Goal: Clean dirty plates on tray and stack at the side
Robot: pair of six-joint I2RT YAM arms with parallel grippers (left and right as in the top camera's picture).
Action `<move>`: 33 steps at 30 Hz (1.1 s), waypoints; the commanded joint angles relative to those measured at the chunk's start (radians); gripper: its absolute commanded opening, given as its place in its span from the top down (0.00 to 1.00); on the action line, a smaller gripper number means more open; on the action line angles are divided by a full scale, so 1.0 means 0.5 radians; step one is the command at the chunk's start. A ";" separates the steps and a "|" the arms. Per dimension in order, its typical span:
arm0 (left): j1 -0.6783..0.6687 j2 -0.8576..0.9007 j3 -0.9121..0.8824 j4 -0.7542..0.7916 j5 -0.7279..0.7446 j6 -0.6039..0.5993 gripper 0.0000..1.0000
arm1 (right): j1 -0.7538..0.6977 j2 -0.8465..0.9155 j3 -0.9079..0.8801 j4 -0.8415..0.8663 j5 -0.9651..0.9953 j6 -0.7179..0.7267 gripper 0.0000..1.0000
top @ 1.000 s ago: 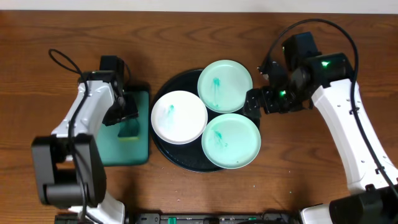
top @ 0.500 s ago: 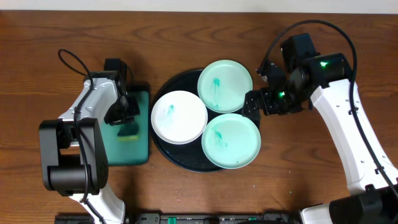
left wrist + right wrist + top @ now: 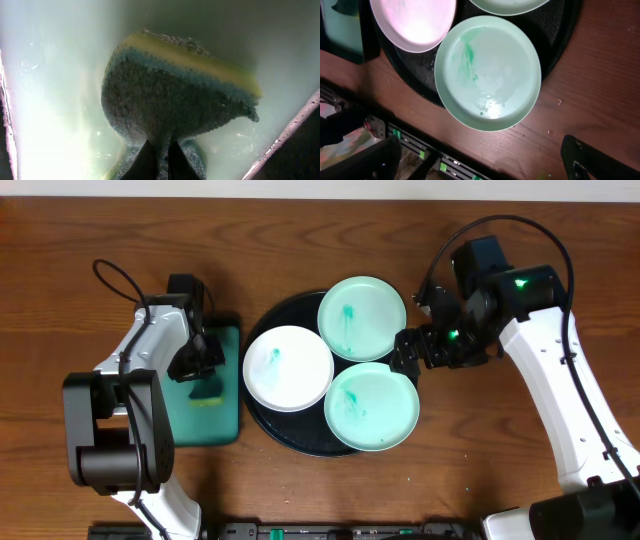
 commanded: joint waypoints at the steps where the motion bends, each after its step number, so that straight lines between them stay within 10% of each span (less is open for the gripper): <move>1: 0.011 0.048 -0.019 0.008 -0.035 -0.011 0.93 | 0.014 0.011 0.012 0.021 -0.023 -0.021 0.01; 7: 0.011 -0.288 0.030 -0.009 -0.040 -0.022 0.93 | 0.014 0.011 0.012 0.069 -0.031 -0.013 0.16; 13: 0.011 -0.799 0.030 -0.117 -0.053 -0.021 0.93 | 0.014 0.011 0.005 0.143 -0.031 0.021 0.99; 33: 0.011 -1.209 0.029 -0.250 -0.163 -0.020 0.93 | 0.499 0.054 -0.692 1.448 -0.005 0.227 0.99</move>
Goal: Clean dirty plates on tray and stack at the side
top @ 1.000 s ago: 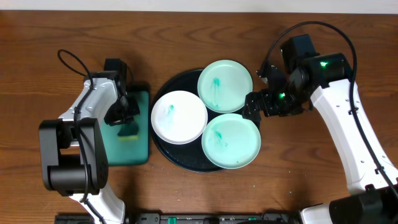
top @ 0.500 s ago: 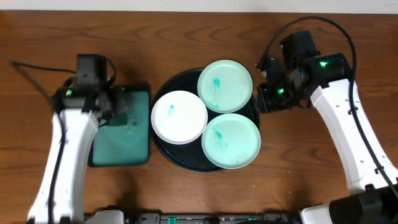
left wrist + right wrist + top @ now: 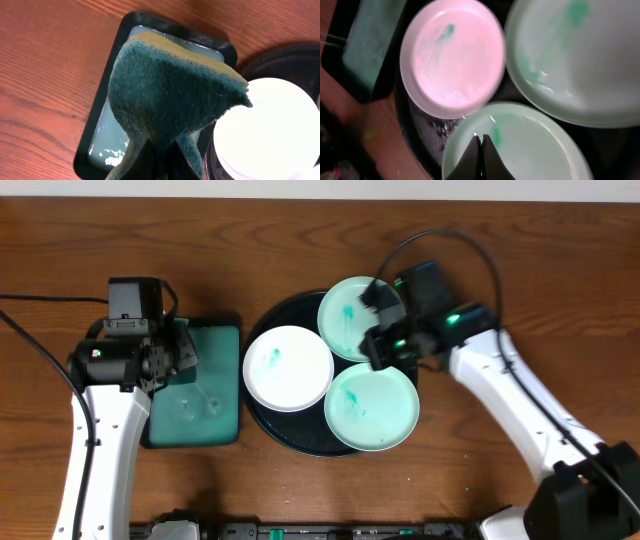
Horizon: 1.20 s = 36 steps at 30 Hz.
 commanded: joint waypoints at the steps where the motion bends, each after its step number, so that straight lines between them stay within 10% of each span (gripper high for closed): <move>1: 0.010 -0.009 0.029 -0.004 -0.037 -0.009 0.93 | 0.134 0.052 -0.074 0.130 0.143 0.159 0.99; 4: 0.010 -0.009 0.029 -0.005 -0.037 -0.008 0.93 | 0.229 0.156 -0.082 0.238 0.254 0.248 0.89; 6: 0.010 -0.008 0.029 -0.006 -0.037 -0.008 0.93 | 0.256 0.234 -0.082 0.287 0.253 0.311 0.56; 7: 0.010 -0.008 0.029 -0.008 -0.037 -0.008 0.93 | 0.266 0.280 -0.082 0.308 0.252 0.353 0.14; 8: 0.010 -0.008 0.029 -0.009 -0.037 -0.008 0.93 | 0.272 0.325 -0.082 0.323 0.252 0.386 0.01; 25: 0.010 -0.008 0.027 -0.024 -0.037 -0.008 0.93 | 0.276 0.542 -0.082 0.651 0.233 0.943 0.39; 36: 0.010 -0.008 0.027 -0.024 -0.037 -0.009 0.93 | 0.280 0.690 -0.082 0.685 0.230 1.065 0.45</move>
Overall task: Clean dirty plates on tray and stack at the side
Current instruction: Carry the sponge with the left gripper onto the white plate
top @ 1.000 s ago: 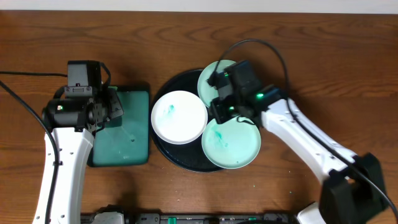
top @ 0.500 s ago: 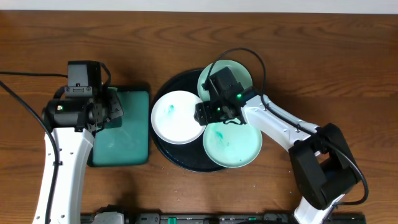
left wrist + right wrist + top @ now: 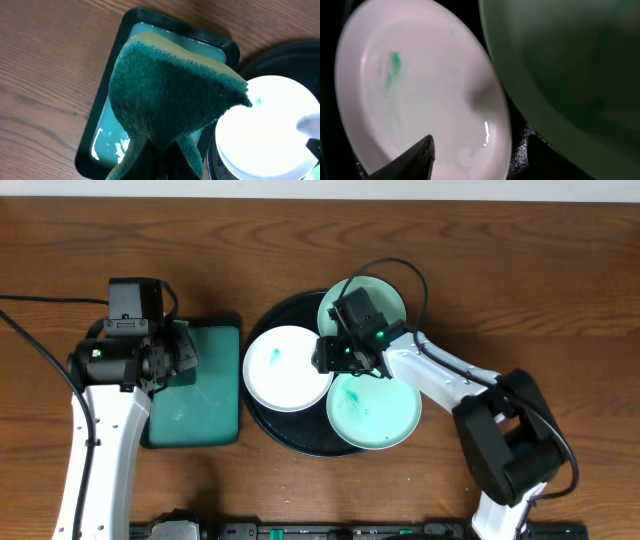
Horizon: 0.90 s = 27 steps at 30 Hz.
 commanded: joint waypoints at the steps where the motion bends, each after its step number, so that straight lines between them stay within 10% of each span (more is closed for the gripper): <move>1: 0.010 -0.008 0.027 -0.001 -0.032 -0.009 0.93 | 0.013 0.048 0.004 -0.006 0.005 0.069 0.46; 6: 0.010 -0.008 0.027 -0.002 -0.031 -0.009 0.93 | 0.022 0.074 0.004 -0.007 0.005 0.094 0.94; 27: 0.010 -0.008 0.027 -0.002 -0.014 -0.010 0.93 | 0.083 0.193 0.001 -0.053 0.006 0.134 0.99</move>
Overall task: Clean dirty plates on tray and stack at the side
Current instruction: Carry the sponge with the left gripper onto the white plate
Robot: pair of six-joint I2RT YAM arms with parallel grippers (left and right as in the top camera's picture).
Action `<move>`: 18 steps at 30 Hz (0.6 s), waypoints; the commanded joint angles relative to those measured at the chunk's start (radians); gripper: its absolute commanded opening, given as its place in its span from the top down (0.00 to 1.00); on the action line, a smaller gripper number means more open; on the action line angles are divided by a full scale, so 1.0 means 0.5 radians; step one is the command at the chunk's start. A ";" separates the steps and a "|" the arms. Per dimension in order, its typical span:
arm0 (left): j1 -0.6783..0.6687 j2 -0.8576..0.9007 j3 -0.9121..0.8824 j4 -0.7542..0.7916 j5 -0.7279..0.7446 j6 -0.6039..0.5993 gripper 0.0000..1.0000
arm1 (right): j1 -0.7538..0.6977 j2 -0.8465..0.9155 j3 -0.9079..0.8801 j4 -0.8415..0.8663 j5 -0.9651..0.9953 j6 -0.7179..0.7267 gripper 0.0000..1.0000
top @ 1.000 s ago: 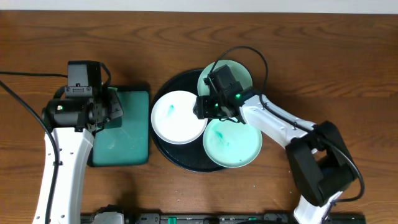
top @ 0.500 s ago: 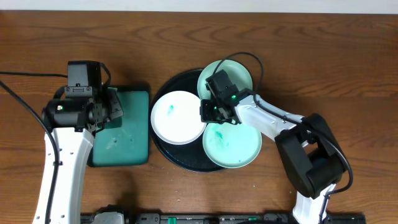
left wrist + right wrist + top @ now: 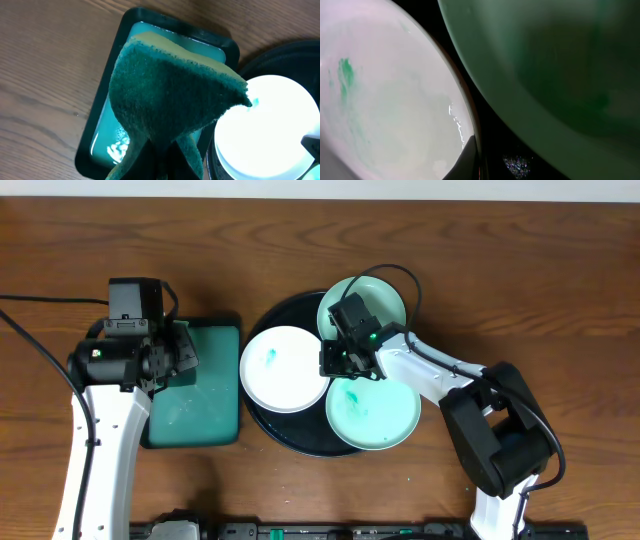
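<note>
Three stained plates lie on the round black tray (image 3: 300, 438): a white plate (image 3: 280, 370) at left, a mint plate (image 3: 365, 302) at the back and a mint plate (image 3: 375, 410) in front. My right gripper (image 3: 328, 363) is low at the white plate's right rim, shut on it. In the right wrist view the white plate (image 3: 385, 100) shows a green smear, and the right gripper (image 3: 474, 160) pinches its edge beside a mint plate (image 3: 545, 65). My left gripper (image 3: 161, 165) is shut on a green and yellow sponge (image 3: 170, 95), held above the basin.
A black basin (image 3: 195, 395) of greenish soapy water sits left of the tray; the left wrist view shows its rim (image 3: 100, 100) and the white plate (image 3: 270, 130) beside it. Brown wooden table (image 3: 520, 270) lies all round.
My right gripper stood open at the white plate's right rim; now it is shut on that rim. The left arm and sponge have not moved.
At first my left gripper held the sponge down in the basin water, and my right gripper was open at the tray's right edge. Then the sponge hung above the basin, with the right gripper shut over the plates. The right gripper then opened at the white plate's rim and now grips it.
</note>
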 commanded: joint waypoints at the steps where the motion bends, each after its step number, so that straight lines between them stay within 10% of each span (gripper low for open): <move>1: 0.010 -0.008 0.027 0.002 0.008 -0.009 0.93 | 0.055 0.094 -0.014 -0.043 -0.051 -0.002 0.99; 18: 0.008 0.545 0.027 0.134 0.621 -0.107 0.93 | 0.056 0.094 -0.014 -0.124 -0.051 -0.156 0.99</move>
